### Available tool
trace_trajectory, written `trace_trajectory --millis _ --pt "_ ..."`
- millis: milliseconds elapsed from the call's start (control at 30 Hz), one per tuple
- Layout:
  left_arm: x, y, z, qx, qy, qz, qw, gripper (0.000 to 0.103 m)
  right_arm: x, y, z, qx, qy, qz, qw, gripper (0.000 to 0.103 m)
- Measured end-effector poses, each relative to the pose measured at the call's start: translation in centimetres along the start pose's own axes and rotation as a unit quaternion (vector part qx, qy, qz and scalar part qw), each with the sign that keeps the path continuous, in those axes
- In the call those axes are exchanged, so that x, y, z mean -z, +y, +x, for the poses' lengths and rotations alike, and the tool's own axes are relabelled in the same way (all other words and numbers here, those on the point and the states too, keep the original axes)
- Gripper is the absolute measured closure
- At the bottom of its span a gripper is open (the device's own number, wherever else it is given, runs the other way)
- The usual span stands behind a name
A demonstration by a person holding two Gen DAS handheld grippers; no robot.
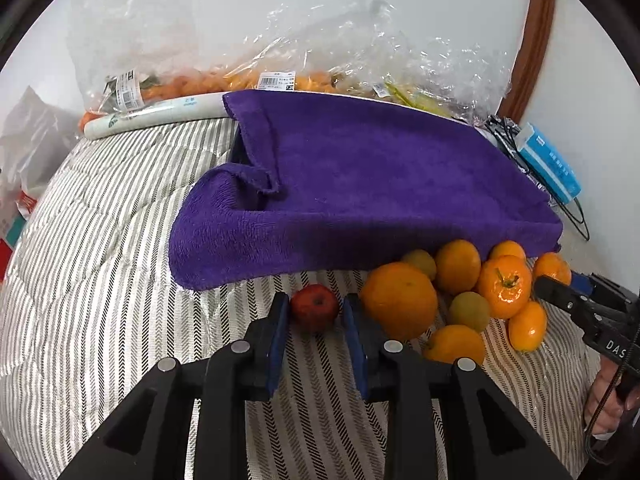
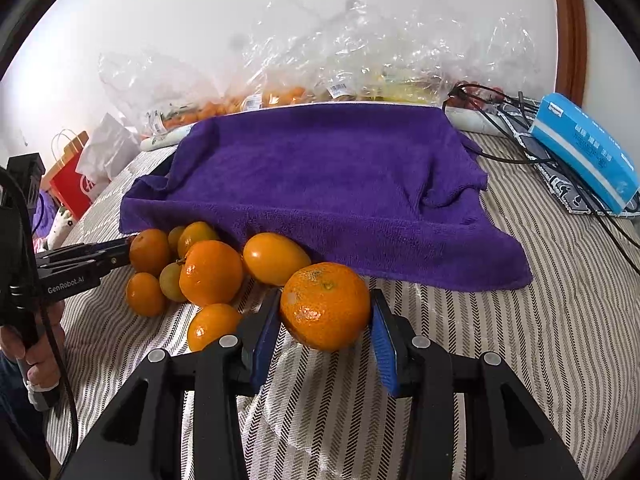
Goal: Organize fruits
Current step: 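Lift the orange with the right tool while the left tool lifts the tomato over the towel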
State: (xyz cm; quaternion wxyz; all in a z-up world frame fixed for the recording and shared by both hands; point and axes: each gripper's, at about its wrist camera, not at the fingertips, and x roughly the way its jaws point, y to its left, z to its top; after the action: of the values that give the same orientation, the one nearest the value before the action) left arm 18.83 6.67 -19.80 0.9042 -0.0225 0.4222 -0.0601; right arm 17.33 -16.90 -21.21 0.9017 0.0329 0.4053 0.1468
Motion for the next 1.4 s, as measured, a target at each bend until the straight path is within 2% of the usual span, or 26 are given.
trace_trajectory --millis 133,433,600,733,967,1133,1400 --pt "0.0 0.2 -0.2 0.012 -0.004 -0.005 0.9999 0.079 0.0 0.0 0.0 -0.001 0.0 0.0 1.0 0.06" --pt "0.0 0.2 -2.5 0.01 -0.067 -0.003 0.9977 0.079 0.0 -0.2 -0.8 -0.008 -0.019 0.011 1.0 0.06" --pt "-0.7 0.9 -3.8 0.027 -0.078 -0.029 0.9962 0.079 -0.9 -0.3 -2.0 -0.012 -0.025 0.023 0.999 0.06" --pt "-1.8 0.9 -6.0 0.043 -0.093 -0.041 0.9939 0.079 -2.8 0.0 -4.3 -0.01 -0.051 0.014 0.999 0.06" --pt "-5.4 0.1 -8.5 0.039 -0.114 -0.046 0.9917 0.079 -6.6 0.7 -7.1 -0.004 -0.091 -0.001 0.996 0.06" --pt "-7.2 -0.5 -8.6 0.03 -0.119 -0.053 0.991 0.079 -8.8 0.9 -7.4 -0.002 -0.105 -0.007 0.994 0.06" --pt "-9.1 -0.3 -6.3 0.033 -0.114 -0.068 0.9906 0.079 -11.3 1.3 -5.4 -0.008 -0.114 -0.018 0.993 0.06"
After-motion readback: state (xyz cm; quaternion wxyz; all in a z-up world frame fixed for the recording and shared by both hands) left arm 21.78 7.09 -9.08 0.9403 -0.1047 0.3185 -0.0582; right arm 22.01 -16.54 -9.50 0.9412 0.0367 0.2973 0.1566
